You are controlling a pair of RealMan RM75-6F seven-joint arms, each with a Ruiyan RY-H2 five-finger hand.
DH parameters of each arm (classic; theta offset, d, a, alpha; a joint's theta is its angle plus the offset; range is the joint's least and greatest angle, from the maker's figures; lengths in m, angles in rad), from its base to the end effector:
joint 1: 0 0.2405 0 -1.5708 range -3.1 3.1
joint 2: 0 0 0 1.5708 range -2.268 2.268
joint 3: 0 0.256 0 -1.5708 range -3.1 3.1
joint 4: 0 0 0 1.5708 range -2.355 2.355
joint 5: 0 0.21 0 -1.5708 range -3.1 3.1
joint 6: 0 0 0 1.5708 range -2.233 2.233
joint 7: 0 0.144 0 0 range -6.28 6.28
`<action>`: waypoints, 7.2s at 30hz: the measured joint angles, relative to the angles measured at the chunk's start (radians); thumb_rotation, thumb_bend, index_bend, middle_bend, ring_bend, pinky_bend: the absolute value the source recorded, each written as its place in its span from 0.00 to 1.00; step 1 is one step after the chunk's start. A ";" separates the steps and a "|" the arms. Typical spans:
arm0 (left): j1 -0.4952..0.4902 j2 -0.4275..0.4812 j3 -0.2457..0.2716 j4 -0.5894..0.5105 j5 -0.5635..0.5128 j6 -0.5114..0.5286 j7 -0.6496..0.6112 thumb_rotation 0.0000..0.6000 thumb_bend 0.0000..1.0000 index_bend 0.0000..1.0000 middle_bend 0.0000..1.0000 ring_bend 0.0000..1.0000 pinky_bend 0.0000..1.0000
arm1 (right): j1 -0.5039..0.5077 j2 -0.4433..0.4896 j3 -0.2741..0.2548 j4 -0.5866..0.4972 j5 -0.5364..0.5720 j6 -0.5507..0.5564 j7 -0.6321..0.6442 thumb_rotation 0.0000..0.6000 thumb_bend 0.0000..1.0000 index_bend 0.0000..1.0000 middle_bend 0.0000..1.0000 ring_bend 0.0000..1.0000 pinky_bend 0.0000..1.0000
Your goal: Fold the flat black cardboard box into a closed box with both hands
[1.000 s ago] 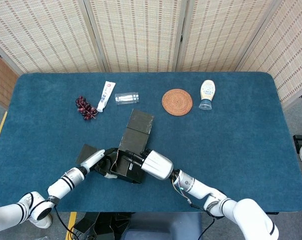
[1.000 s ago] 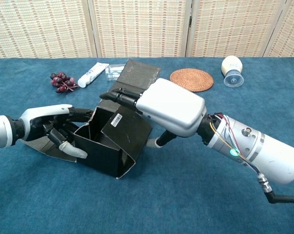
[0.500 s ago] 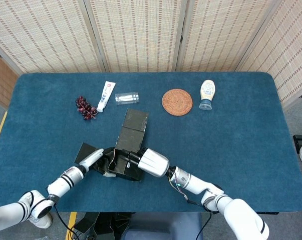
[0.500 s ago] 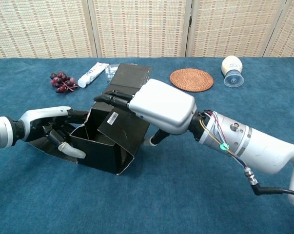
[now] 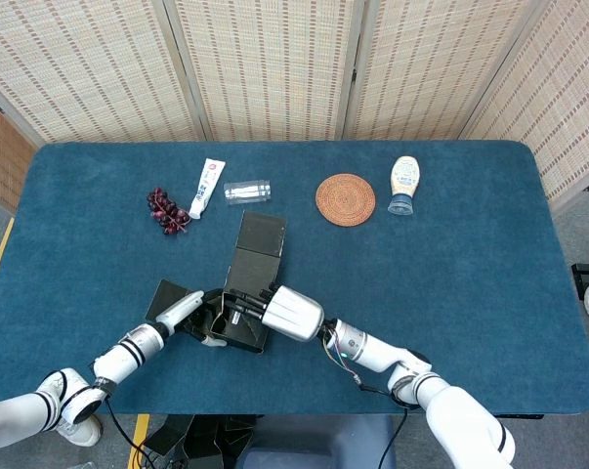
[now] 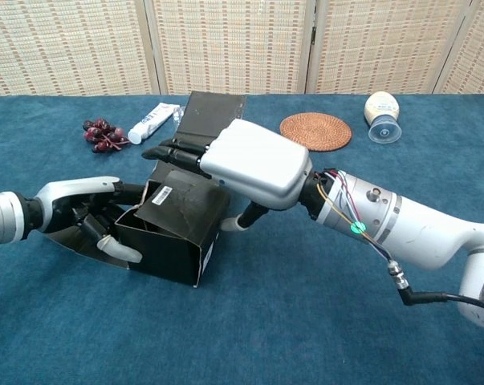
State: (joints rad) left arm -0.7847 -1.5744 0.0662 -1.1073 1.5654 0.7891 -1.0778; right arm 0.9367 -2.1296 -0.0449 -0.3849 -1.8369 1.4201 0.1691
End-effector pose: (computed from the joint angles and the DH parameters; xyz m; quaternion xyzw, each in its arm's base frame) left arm -0.2203 0.3380 -0.0454 -0.6170 -0.6760 -0.3716 0.1561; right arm -0.0831 -0.3354 -0.1099 0.8093 -0.0106 0.5242 0.2649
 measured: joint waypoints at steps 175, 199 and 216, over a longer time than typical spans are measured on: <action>0.315 0.336 -0.135 -0.603 -0.298 0.363 0.834 1.00 0.09 0.00 0.00 0.30 0.72 | -0.166 0.418 0.214 -1.259 1.012 -0.519 -0.117 1.00 0.00 0.00 0.03 0.62 0.90; 0.362 0.381 -0.150 -0.587 -0.199 0.368 0.687 1.00 0.10 0.00 0.00 0.30 0.72 | -0.123 0.184 0.318 -1.021 1.038 -0.539 -0.170 1.00 0.00 0.00 0.04 0.61 0.91; 0.383 0.407 -0.159 -0.573 -0.166 0.380 0.617 1.00 0.09 0.00 0.00 0.31 0.72 | -0.098 0.016 0.375 -0.825 0.973 -0.523 -0.169 1.00 0.18 0.07 0.23 0.65 1.00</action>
State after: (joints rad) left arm -0.4021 -1.1679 -0.0923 -1.6808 1.3999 1.1689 -0.4603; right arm 0.8387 -2.1136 0.3303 -1.2103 -0.8644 0.8974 0.0005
